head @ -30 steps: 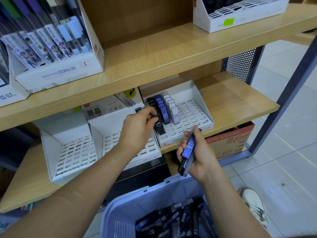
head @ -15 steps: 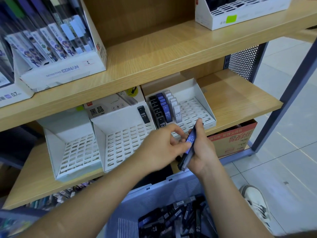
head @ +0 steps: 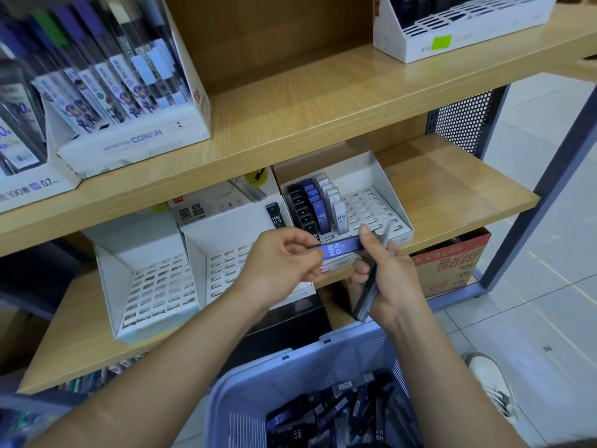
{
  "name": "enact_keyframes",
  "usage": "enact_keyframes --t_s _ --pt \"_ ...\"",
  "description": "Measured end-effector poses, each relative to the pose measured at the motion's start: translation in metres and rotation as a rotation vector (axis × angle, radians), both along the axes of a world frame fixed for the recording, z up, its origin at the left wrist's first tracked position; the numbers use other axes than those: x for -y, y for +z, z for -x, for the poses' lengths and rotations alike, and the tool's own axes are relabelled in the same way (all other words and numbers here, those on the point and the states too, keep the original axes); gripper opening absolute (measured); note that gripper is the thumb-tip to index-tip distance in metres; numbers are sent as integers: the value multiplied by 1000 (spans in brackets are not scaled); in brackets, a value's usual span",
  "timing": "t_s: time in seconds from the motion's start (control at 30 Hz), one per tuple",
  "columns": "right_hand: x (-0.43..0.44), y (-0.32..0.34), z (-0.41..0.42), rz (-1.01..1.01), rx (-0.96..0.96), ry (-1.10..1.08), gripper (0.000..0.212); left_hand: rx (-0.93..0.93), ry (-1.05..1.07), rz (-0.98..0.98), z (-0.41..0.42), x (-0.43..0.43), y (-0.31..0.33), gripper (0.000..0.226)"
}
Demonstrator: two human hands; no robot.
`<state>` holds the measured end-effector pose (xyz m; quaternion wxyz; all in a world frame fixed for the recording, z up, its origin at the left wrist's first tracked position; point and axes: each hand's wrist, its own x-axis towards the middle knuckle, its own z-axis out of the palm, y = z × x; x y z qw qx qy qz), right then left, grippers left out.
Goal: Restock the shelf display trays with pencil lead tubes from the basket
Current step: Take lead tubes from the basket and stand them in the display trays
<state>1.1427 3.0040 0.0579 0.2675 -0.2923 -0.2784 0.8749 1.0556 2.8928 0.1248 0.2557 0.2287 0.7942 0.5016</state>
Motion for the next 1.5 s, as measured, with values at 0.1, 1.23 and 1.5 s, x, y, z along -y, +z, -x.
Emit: enact_keyframes --t_s 0.1,1.23,1.5 --pt "0 -3 -2 -29 -29 52 27 32 70 -121 9 3 3 11" --pt "18 -8 13 383 -74 108 14 -964 103 311 99 27 -34 22" --pt "19 -10 14 368 -91 128 16 -1012 110 217 115 11 -31 18"
